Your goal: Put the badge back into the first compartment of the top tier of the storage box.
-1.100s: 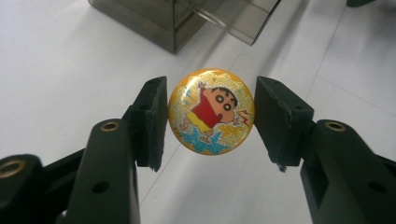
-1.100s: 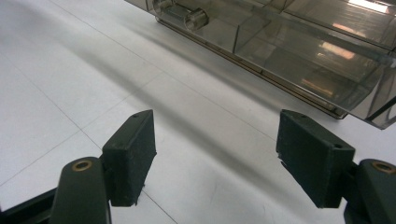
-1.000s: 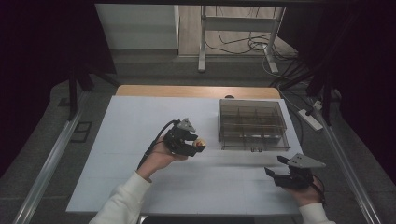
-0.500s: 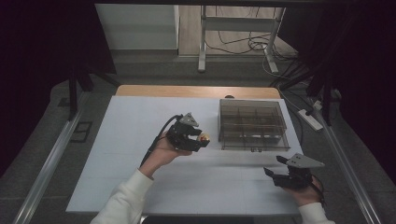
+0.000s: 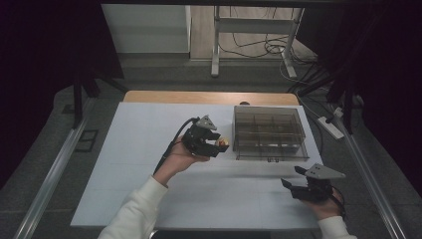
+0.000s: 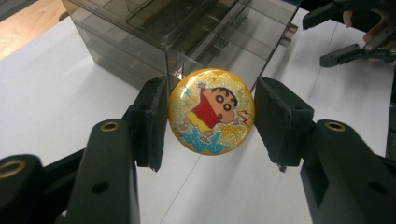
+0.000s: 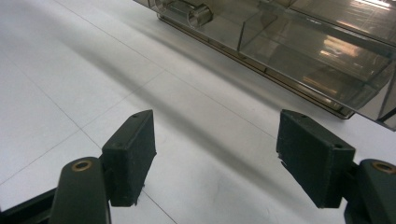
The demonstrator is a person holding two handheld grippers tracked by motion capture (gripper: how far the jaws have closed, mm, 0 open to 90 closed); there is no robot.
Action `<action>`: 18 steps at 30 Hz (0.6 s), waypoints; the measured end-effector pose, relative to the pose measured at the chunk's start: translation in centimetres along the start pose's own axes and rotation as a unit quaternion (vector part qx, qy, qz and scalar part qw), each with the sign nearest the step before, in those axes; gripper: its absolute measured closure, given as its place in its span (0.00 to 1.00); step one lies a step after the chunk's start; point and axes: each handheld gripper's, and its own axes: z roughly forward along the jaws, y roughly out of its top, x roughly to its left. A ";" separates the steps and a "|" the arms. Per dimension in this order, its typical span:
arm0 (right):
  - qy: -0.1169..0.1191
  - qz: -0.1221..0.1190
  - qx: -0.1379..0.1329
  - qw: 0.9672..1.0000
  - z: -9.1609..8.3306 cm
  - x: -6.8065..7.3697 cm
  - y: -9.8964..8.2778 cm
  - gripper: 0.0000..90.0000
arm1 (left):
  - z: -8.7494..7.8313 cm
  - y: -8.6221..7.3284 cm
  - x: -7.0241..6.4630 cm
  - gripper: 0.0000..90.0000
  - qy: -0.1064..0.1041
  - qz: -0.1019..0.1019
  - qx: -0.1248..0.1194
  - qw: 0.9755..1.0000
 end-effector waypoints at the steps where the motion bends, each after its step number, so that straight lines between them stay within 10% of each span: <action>1: 0.000 0.000 -0.001 1.000 0.0 0.0 0.0 0.31 | 0.0 0.1 0.0 0.52 0.000 0.001 0.000 1.000; 18: 0.001 0.000 0.001 1.000 0.1 0.0 0.0 0.31 | 0.4 1.8 -0.4 0.52 -0.005 0.010 -0.001 1.000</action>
